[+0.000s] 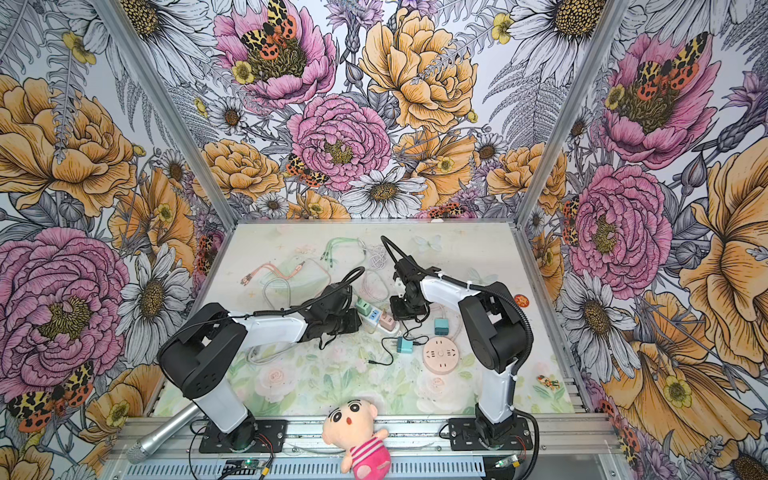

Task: Insert the plug

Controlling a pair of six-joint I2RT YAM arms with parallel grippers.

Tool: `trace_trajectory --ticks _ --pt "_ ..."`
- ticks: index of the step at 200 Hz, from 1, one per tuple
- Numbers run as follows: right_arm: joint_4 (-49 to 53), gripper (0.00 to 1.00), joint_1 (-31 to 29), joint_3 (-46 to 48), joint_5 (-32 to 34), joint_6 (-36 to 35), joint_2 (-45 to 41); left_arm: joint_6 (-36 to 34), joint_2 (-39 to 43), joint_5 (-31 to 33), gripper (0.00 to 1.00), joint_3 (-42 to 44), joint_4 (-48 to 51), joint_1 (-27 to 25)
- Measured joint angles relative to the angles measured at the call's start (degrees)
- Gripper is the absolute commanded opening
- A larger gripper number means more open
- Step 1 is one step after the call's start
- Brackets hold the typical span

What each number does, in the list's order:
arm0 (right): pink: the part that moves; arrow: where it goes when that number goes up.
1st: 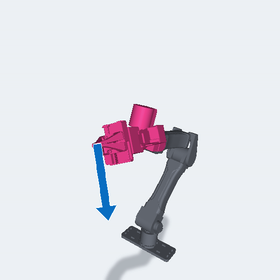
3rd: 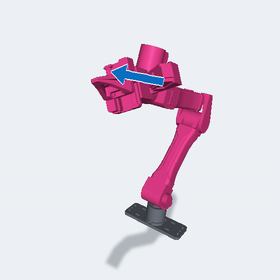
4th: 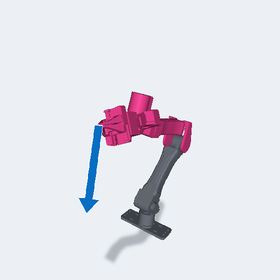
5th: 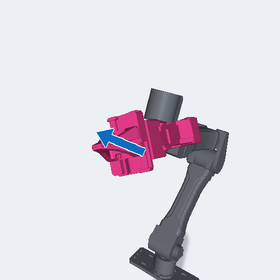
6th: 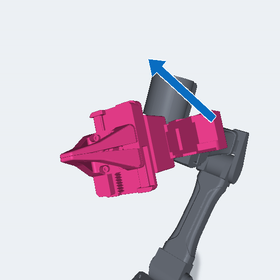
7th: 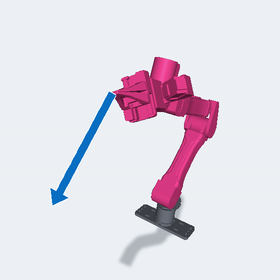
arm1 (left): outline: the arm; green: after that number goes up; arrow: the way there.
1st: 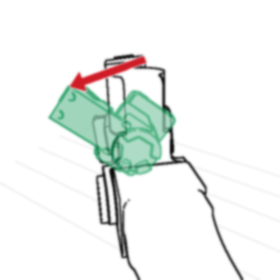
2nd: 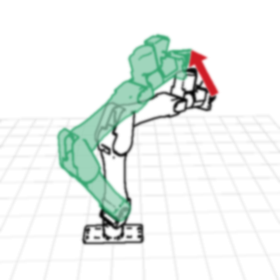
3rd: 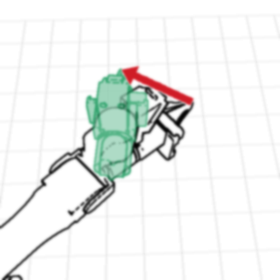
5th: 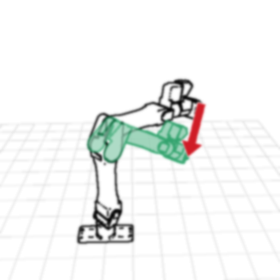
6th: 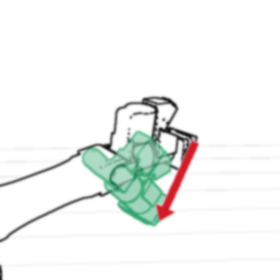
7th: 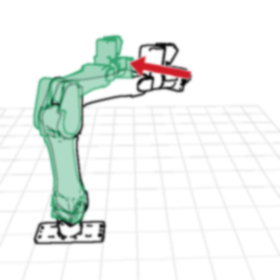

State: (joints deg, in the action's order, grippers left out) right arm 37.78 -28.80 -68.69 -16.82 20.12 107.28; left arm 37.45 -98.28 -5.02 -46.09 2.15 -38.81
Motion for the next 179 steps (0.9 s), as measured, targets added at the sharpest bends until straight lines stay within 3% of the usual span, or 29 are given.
trace_trajectory --ticks 66,179 --pt "-0.39 0.08 -4.81 -5.99 -1.60 2.21 4.02 2.32 -0.74 -0.83 0.20 1.42 -5.20 6.16" --pt "-0.39 0.08 -10.80 -15.69 -5.77 4.74 12.92 0.22 1.16 -3.19 0.20 2.78 -3.43 13.73"
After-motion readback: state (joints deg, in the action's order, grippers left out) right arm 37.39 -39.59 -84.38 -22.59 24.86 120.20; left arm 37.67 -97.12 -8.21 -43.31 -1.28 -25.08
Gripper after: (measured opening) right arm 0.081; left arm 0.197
